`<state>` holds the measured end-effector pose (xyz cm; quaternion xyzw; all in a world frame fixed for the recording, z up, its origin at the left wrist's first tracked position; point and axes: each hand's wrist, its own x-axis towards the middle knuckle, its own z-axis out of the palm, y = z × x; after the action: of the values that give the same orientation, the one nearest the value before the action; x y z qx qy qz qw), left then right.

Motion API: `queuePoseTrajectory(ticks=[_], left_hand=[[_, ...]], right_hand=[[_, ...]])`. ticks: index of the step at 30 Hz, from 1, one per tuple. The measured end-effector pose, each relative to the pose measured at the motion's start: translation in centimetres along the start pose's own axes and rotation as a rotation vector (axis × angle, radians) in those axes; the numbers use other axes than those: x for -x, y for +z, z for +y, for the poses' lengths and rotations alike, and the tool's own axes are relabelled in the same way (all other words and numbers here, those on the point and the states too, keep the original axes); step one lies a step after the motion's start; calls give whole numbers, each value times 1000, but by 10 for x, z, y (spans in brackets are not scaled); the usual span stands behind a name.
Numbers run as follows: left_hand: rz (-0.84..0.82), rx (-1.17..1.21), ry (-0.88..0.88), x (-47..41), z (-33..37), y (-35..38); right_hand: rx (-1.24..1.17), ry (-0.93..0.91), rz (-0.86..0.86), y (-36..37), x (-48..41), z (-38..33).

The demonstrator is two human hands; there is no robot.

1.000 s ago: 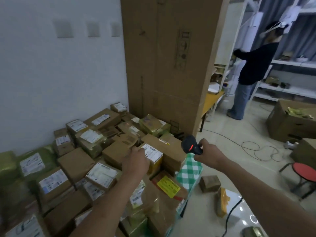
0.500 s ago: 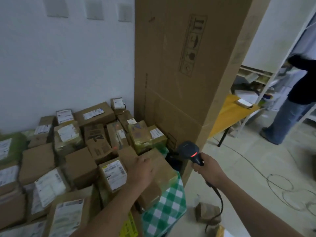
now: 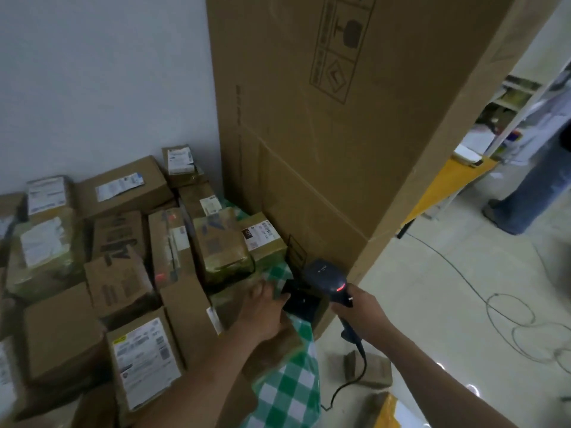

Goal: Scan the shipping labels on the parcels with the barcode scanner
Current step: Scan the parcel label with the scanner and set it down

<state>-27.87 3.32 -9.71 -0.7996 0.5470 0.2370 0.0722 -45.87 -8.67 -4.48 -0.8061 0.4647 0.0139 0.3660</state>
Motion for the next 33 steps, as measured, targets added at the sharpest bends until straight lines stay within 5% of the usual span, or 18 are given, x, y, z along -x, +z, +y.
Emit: queuePoseTrajectory(ticks=[14, 21, 27, 33], left_hand=[[-26, 62, -53, 13, -27, 26], [125, 162, -192, 25, -34, 23], [222, 179, -246, 32, -45, 17], [290, 165, -229, 39, -51, 13]], right_hand=[[217, -144, -139, 51, -73, -15], [295, -107, -130, 73, -90, -10], [168, -126, -242, 94, -90, -18], [18, -87, -156, 107, -91, -25]])
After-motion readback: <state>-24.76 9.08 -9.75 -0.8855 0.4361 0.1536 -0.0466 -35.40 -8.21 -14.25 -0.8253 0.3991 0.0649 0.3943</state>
